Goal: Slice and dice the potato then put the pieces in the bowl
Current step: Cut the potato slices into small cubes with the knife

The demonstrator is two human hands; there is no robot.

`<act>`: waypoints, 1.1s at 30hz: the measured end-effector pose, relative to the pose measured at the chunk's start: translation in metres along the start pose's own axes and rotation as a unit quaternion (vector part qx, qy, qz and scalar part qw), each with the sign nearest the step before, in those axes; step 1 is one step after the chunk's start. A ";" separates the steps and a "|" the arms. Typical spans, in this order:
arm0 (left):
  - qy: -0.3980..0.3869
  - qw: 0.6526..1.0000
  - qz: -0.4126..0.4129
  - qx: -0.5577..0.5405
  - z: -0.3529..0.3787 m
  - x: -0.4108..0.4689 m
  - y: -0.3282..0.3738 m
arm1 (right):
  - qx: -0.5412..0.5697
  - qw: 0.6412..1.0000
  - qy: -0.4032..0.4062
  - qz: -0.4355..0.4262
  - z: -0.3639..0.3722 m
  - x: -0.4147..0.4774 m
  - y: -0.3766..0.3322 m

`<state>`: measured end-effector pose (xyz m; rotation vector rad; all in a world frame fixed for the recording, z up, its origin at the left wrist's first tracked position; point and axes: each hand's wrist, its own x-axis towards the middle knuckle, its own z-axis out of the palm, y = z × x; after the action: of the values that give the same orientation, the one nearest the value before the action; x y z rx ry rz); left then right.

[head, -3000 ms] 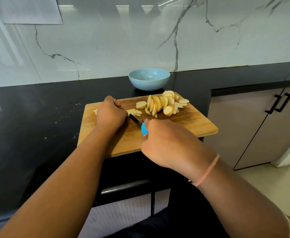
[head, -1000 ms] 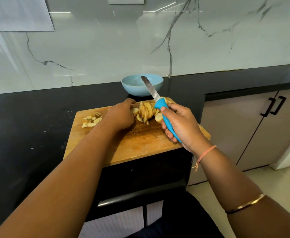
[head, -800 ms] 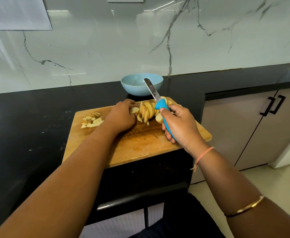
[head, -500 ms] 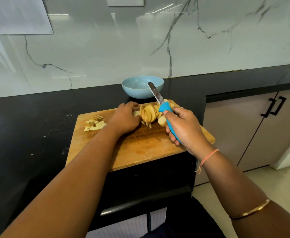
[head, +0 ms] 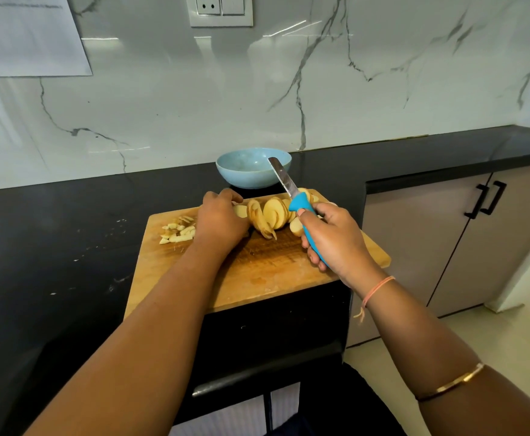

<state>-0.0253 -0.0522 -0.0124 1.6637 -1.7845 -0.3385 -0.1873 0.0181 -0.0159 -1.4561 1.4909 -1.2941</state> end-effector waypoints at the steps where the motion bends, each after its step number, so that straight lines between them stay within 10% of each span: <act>1: 0.011 1.000 -0.014 0.009 -0.003 -0.001 0.000 | -0.001 1.000 -0.001 0.000 0.000 0.000 0.000; 15: -0.047 0.991 -0.127 0.023 -0.037 -0.009 -0.018 | -0.032 0.999 -0.031 -0.001 0.001 -0.005 -0.009; 33: -0.151 0.986 -0.061 0.015 -0.042 -0.019 -0.017 | -0.337 0.929 -0.146 -0.049 0.019 -0.050 -0.048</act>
<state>0.0137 -0.0263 0.0036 1.8247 -1.9139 -0.6525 -0.1479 0.0684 0.0155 -2.0668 1.7536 -0.5742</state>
